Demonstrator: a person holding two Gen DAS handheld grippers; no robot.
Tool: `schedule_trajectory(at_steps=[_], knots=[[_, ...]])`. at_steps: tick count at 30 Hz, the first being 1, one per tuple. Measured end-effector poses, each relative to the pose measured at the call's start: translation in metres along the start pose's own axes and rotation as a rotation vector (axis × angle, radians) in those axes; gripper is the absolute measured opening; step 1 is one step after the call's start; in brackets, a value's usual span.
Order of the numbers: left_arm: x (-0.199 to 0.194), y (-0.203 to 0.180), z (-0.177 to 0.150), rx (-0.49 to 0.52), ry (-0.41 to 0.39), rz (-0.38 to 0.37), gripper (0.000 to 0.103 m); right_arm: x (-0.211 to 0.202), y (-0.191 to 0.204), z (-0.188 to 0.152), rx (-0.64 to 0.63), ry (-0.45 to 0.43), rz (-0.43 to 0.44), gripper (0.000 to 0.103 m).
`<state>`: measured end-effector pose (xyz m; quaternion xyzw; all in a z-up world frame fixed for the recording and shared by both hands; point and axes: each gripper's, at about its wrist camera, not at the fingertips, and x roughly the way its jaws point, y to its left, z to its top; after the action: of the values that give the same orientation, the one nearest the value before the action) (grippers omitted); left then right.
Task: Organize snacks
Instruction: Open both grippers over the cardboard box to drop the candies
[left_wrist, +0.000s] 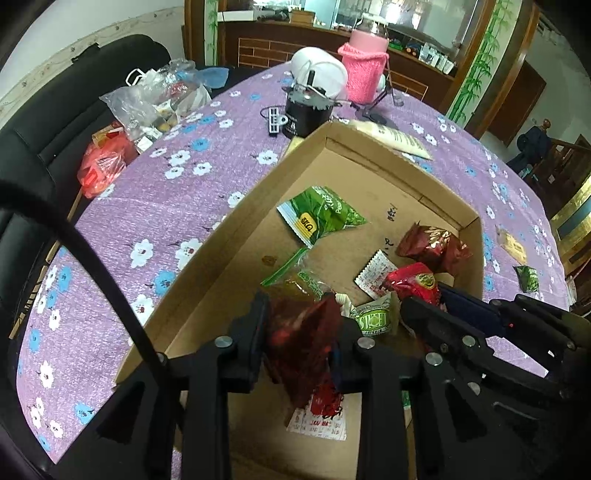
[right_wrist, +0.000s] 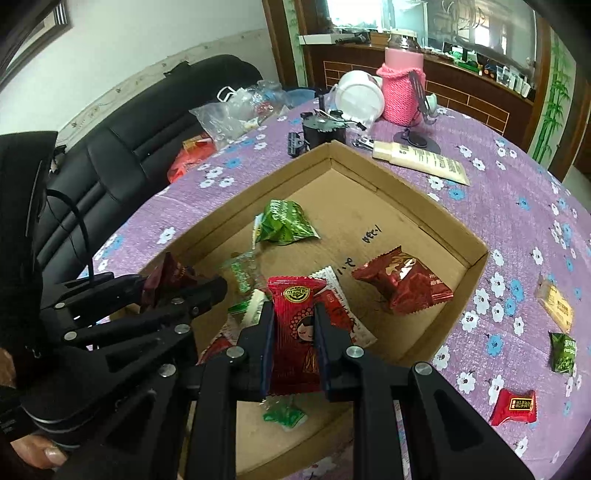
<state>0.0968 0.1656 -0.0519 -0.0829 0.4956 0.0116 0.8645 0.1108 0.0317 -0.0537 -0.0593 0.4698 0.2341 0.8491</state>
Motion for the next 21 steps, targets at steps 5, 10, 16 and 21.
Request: schedule_trajectory(at_steps=[5, 10, 16, 21], knots=[[0.003, -0.004, 0.002, 0.007, 0.012, 0.027, 0.042, 0.008, -0.009, 0.000, 0.031, 0.028, -0.019, 0.022], [0.006, 0.001, 0.003, -0.024, 0.031, 0.059, 0.054, 0.009, -0.018, -0.001, 0.054, 0.039, -0.065, 0.041], [-0.005, 0.000, -0.001, -0.042, 0.004, 0.072, 0.061, -0.003, -0.024, -0.005, 0.079, 0.026, -0.076, 0.053], [-0.021, -0.009, -0.008, -0.055, -0.034, 0.083, 0.062, -0.017, -0.029, -0.017, 0.097, 0.025, -0.065, 0.062]])
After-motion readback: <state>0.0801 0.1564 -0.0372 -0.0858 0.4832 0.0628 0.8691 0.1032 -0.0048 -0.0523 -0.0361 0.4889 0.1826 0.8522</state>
